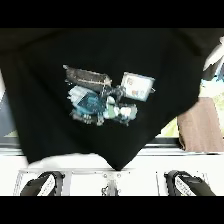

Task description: Fold the clothes and pants, and hang the long-sleeved shirts on hangers.

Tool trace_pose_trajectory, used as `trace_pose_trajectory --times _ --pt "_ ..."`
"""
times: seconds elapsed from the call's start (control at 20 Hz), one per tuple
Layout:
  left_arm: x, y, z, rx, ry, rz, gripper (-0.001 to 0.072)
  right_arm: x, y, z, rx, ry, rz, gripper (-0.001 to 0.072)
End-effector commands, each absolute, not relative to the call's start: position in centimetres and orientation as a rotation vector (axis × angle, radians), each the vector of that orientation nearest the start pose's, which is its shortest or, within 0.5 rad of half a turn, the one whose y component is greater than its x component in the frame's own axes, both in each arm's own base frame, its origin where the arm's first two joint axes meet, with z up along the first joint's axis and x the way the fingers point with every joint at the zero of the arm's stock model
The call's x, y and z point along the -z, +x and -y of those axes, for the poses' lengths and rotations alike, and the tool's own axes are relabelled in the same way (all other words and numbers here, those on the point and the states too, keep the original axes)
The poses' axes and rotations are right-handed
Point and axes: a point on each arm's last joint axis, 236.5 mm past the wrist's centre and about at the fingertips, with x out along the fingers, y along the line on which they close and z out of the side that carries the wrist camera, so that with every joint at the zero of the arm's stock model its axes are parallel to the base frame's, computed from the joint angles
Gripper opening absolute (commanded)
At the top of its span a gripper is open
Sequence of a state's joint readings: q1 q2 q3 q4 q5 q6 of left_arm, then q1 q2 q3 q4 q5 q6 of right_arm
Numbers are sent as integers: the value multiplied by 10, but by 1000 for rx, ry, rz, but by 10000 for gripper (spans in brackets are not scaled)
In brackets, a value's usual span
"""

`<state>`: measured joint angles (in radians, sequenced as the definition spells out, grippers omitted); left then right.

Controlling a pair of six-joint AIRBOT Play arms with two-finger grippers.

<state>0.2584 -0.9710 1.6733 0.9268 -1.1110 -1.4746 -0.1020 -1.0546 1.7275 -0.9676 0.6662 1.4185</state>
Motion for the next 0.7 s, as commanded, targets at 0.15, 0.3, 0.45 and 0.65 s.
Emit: trace_pose_trajectory --times 0.15,0.3,0.45,0.65 --pt "-244 559 38 237 -469 -438 13 -286 594 -43 -211 378 -202 20" --pt "-211 605 36 176 -498 -373 661 -242 616 -39 -193 401 -268 515" --pt "-197 614 37 190 -485 -421 693 -250 612 -29 -180 401 -256 610" --pt "-190 586 9 217 -478 -582 693 -265 566 -19 -225 342 -363 607"
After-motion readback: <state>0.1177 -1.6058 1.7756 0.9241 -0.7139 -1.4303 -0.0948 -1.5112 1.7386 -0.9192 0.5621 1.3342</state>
